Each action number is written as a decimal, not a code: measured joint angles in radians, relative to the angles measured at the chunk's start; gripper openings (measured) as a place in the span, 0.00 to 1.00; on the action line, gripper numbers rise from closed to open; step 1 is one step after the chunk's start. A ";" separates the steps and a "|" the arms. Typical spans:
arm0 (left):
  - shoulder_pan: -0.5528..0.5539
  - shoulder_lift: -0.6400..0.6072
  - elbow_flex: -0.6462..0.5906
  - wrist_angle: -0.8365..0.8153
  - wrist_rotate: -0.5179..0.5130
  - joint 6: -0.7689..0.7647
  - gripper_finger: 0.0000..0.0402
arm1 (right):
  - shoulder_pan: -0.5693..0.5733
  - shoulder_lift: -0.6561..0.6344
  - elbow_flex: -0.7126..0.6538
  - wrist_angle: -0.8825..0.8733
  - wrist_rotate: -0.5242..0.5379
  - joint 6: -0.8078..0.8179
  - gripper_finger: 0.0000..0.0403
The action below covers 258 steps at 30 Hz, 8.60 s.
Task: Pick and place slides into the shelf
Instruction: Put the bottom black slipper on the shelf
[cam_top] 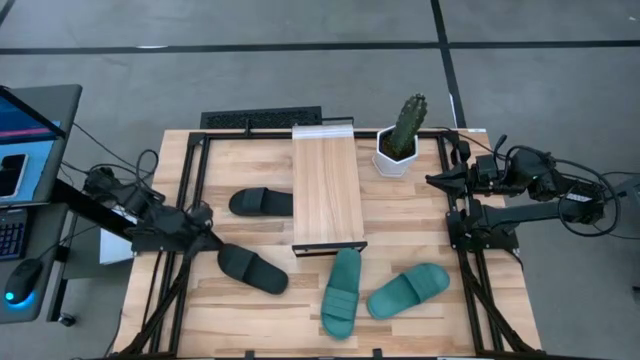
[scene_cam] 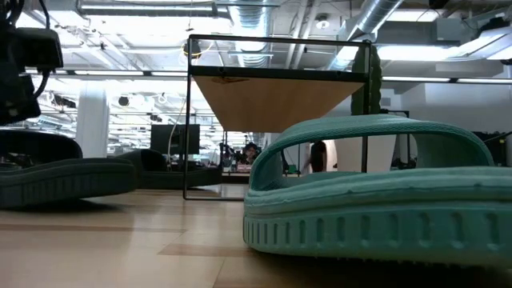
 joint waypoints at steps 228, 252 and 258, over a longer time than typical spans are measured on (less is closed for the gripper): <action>-0.463 0.244 0.098 0.622 -0.635 0.235 0.00 | 0.000 0.000 0.000 0.000 0.000 0.000 0.00; 0.124 0.248 0.249 0.506 -0.316 0.396 0.00 | 0.000 0.000 0.000 0.000 0.000 0.000 0.00; 0.360 0.333 0.249 0.611 -0.072 0.423 0.00 | 0.000 0.000 0.000 0.000 0.000 0.000 0.00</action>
